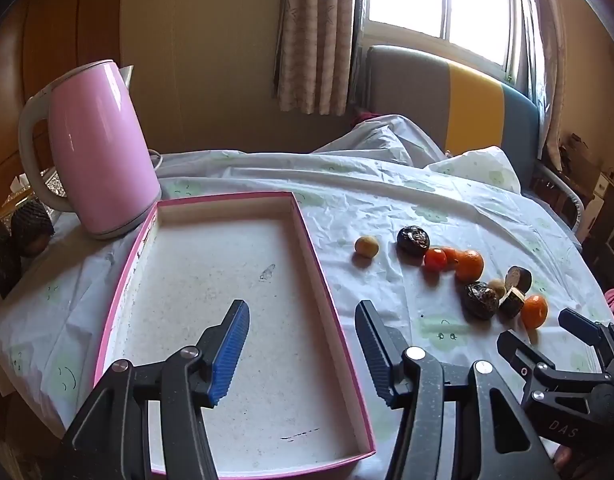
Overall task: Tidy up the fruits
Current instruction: 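Move both tools toward the produce beside the pink tray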
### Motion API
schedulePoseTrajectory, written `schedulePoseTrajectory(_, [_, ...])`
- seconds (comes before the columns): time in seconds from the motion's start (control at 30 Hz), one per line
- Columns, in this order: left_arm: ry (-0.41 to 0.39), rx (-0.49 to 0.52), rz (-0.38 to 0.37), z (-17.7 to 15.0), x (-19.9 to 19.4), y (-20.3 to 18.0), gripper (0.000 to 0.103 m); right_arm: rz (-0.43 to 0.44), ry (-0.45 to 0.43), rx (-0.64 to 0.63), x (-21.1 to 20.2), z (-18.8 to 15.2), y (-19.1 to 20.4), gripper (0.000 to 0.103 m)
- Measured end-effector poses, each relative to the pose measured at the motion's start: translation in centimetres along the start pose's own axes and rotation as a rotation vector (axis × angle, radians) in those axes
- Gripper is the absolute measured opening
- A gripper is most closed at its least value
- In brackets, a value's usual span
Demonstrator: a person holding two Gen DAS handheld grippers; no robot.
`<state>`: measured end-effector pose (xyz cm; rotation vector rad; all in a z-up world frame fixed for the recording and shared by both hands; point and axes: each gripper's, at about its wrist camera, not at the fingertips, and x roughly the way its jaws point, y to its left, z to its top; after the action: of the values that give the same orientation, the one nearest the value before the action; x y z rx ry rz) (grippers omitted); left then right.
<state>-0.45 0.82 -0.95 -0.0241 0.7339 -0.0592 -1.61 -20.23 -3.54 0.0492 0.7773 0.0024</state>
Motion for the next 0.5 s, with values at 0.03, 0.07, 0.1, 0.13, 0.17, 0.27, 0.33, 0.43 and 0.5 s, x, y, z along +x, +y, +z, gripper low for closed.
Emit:
schedulePoseTrajectory(0.03, [0.001, 0.004, -0.005, -0.02, -0.05, -0.05, 0.056, -0.002, -0.001, 0.000, -0.10, 0.00, 0.02, 0.103])
schedulePoseTrajectory(0.07, [0.000, 0.008, -0.007, -0.04, -0.13, -0.08, 0.056, -0.002, -0.002, 0.000, -0.15, 0.01, 0.00, 0.103])
schedulePoseTrajectory(0.1, [-0.002, 0.011, -0.007, -0.04, -0.22, -0.09, 0.056, -0.002, -0.001, -0.002, -0.18, -0.04, 0.03, 0.103])
schedulePoseTrajectory(0.13, [-0.003, 0.014, -0.008, -0.03, -0.29, -0.10, 0.056, -0.002, -0.001, -0.003, -0.20, -0.06, 0.06, 0.103])
schedulePoseTrajectory(0.17, [-0.004, 0.016, -0.008, -0.01, -0.37, -0.09, 0.056, -0.002, -0.003, -0.004, -0.26, -0.10, 0.05, 0.103])
schedulePoseTrajectory(0.27, [-0.008, 0.011, -0.005, 0.03, -0.26, -0.52, 0.056, 0.002, -0.003, -0.005, -0.38, -0.12, 0.06, 0.103])
schedulePoseTrajectory(0.33, [-0.012, 0.016, -0.006, 0.06, -0.39, -0.58, 0.056, 0.010, -0.004, -0.004, -0.44, -0.11, 0.01, 0.103])
schedulePoseTrajectory(0.43, [-0.018, 0.020, -0.009, 0.03, -0.58, -0.80, 0.056, 0.015, -0.007, -0.004, -0.45, -0.19, 0.06, 0.103])
schedulePoseTrajectory(0.5, [-0.020, 0.024, -0.012, 0.05, -0.69, -0.88, 0.056, 0.015, -0.009, -0.006, -0.48, -0.27, 0.10, 0.103])
